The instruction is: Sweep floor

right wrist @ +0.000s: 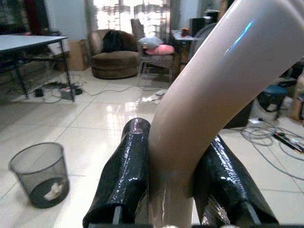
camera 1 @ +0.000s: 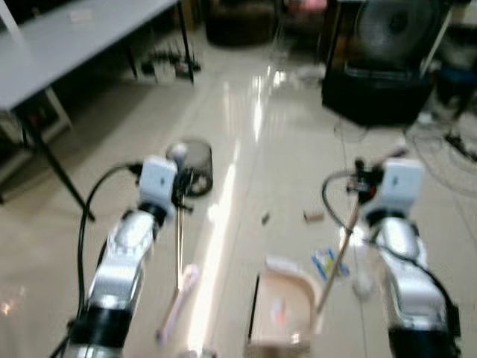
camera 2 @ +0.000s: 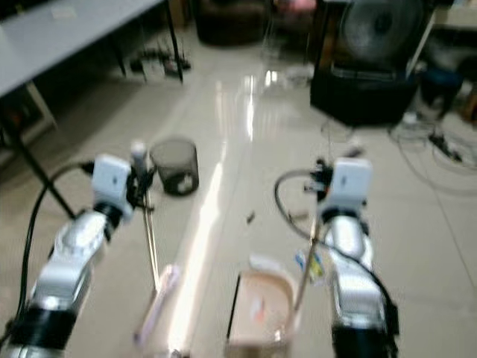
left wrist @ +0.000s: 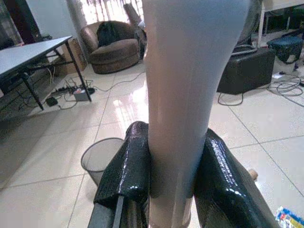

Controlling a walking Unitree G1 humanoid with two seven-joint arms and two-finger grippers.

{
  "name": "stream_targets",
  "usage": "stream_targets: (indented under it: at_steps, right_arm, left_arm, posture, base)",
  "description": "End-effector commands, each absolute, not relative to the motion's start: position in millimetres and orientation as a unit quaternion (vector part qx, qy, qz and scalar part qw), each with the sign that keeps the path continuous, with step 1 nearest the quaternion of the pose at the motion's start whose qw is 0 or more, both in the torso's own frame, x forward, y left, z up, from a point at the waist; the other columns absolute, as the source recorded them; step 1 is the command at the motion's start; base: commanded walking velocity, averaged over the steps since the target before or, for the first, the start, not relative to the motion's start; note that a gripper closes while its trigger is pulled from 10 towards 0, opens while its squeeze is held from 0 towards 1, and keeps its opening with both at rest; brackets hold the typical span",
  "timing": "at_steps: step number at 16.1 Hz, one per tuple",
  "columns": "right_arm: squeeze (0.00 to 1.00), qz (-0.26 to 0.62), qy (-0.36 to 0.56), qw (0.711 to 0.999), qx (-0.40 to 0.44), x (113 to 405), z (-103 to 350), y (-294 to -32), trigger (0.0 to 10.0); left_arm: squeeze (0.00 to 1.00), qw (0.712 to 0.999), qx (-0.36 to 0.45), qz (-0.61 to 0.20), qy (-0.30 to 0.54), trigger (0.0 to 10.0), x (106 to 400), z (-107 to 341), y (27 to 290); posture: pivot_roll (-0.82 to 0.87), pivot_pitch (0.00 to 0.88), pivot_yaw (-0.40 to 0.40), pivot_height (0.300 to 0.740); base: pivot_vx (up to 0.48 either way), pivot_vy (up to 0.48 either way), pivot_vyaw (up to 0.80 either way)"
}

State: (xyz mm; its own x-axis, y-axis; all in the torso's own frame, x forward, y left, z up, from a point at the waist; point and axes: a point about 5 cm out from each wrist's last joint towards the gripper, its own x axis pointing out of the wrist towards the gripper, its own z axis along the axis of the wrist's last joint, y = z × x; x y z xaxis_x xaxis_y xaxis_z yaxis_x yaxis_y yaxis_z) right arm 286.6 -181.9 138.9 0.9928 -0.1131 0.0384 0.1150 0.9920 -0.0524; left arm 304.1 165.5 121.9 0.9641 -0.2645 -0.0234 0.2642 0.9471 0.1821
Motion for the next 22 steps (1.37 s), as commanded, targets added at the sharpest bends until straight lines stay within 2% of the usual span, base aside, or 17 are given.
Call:
stream_targets:
  at_steps: [1, 10, 14, 20, 22]
  right_arm:
    - [0.00, -0.058, -0.033, 0.998, -0.021, 287, 145, -181, 10.0]
    - [0.00, -0.047, -0.023, 0.998, -0.028, 286, 143, -182, 10.0]
    - [0.00, -0.051, -0.020, 0.998, -0.027, 281, 140, -182, 10.0]
    - [0.00, -0.043, -0.036, 0.998, -0.021, 286, 149, -182, 10.0]
    - [0.00, -0.051, -0.032, 0.998, -0.007, 288, 148, -184, 10.0]
  left_arm:
    - [0.00, 0.985, 0.099, -0.138, -0.023, 10.0, 306, 132, 162]
    - [0.00, 0.985, 0.103, -0.141, -0.016, 10.0, 302, 127, 158]
    - [0.00, 0.987, 0.085, -0.139, 0.003, 10.0, 302, 122, 158]
    - [0.00, 0.986, 0.079, -0.134, -0.052, 10.0, 306, 140, 151]
    - [0.00, 0.986, 0.075, -0.133, -0.063, 10.0, 306, 143, 150]
  posture:
    - [0.03, 0.055, 0.051, 0.740]
    - [0.02, 0.074, 0.032, 0.740]
    - [0.01, 0.075, 0.042, 0.740]
    - [0.01, 0.079, 0.035, 0.740]
    - [0.01, 0.082, 0.035, 0.740]
  base:
    - [0.000, -0.420, 0.00]
    - [0.000, -0.418, 0.00]
    - [0.000, 0.360, 0.00]
    - [0.000, 0.000, 0.00]
    - [0.283, 0.000, -0.40]
